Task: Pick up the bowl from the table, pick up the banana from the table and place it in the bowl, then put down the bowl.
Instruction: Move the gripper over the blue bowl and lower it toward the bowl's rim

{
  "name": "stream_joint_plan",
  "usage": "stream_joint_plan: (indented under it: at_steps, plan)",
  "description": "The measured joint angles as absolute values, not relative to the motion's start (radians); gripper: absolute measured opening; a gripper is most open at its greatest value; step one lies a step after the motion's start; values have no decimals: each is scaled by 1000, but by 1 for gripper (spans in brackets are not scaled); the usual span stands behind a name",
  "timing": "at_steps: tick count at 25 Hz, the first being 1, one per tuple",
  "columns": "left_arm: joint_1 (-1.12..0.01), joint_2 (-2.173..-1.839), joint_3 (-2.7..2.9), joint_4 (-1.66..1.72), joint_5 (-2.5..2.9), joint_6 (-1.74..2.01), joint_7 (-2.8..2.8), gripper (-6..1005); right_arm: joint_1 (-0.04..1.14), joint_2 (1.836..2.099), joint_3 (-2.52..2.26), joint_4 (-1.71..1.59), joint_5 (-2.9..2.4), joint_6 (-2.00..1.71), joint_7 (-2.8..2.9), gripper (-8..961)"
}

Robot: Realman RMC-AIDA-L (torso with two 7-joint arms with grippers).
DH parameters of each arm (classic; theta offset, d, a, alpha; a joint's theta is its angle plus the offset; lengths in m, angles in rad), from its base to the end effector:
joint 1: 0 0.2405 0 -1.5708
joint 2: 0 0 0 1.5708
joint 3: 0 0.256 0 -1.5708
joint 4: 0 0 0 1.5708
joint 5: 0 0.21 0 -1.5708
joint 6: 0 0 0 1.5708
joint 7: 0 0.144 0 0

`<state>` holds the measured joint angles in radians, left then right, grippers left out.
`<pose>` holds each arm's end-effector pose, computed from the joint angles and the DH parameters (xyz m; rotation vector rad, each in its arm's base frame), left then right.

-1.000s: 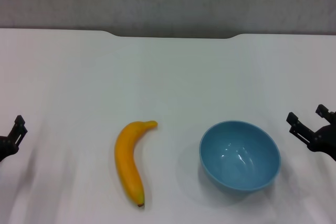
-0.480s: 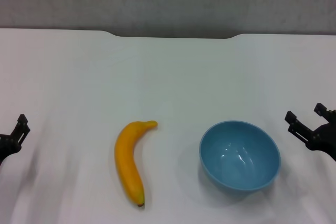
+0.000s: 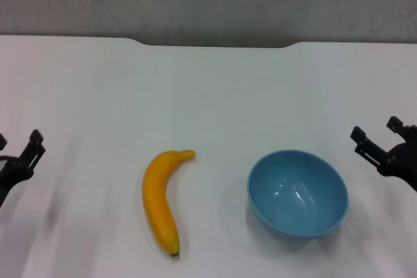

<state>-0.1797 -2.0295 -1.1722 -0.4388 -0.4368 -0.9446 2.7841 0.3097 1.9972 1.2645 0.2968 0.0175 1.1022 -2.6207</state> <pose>-0.3640 0.2924 -0.0070 -1.5479 -0.8324 -0.7269 0.3349 0.3114 -0.0125 -1.8828 0.6364 0.7920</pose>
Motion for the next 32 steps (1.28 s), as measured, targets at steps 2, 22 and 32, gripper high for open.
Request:
stream_joint_plan:
  at_steps: [2,22,32]
  plan:
    - [-158,-2018,-1182,-512,-399,-913,2752,766,303,1985,1267,331,4,1095,-2591,886]
    - [11,-1972,-1303,-1289,60,-65,2542,766,242,1880,1353,1064,-971,490,-1753,884]
    - [-51,-2007,-1329,-1551,35,509,2739,766,289,1945,1601,1302,-1828,698,-911,885]
